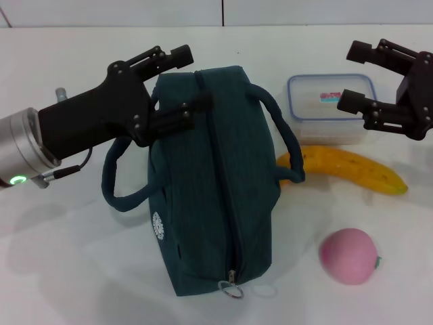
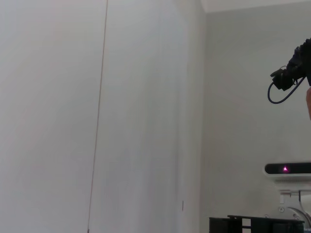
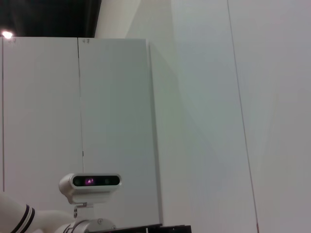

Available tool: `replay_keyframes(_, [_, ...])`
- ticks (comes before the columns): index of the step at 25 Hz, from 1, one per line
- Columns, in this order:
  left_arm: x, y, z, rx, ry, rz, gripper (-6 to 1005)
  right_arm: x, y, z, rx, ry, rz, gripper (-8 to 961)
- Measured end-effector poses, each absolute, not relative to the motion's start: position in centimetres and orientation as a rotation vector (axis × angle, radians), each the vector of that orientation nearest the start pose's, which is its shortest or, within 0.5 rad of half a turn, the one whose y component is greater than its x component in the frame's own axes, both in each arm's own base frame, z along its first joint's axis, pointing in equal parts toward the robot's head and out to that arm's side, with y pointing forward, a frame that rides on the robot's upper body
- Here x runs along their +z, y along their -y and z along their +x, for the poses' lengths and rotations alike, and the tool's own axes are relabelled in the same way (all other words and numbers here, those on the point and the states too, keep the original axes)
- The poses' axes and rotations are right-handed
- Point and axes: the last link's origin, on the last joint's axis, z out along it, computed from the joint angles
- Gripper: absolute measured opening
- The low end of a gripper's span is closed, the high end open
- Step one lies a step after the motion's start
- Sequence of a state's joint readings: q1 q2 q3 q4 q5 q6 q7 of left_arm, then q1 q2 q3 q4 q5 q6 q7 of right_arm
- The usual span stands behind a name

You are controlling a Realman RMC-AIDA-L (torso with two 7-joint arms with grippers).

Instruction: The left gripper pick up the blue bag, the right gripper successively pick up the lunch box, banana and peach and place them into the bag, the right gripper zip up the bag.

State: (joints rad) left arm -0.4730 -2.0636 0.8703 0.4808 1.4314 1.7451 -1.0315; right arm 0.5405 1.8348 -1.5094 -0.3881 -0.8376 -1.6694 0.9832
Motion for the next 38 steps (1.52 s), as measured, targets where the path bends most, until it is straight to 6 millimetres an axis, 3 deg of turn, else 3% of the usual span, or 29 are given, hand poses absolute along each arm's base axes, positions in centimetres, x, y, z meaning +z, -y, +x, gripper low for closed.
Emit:
replay_keyframes(8, [1.2,-30.7,-22.7,-1.319,0.236,-2.505,759,4.3,-33.2,22.2,1.267,-0.132,-2.59,823])
replay_keyframes(14, [2.9,-31.5,-22.0,-1.308,0.335,-2.57,759,4.3,-33.6,22.0,1.267,-0.141,-2.567,822])
replay_keyframes(23, [5.3,-32.6,-20.7,-1.05,0.667,-2.77,760,3.9,-34.1,21.6,1.259,-0.156,-2.548,820])
replay_keyframes(29, [5.8,-32.5,-20.5,-0.85,0.704,-2.764,760,3.8,-34.5,21.0,1.255,-0.133,-2.543,819])
replay_keyframes(38, [7.2,-31.1,-20.8,-0.815,0.684,-2.704,760,3.6,-34.9,20.5,1.241,-0.121,-2.532,818])
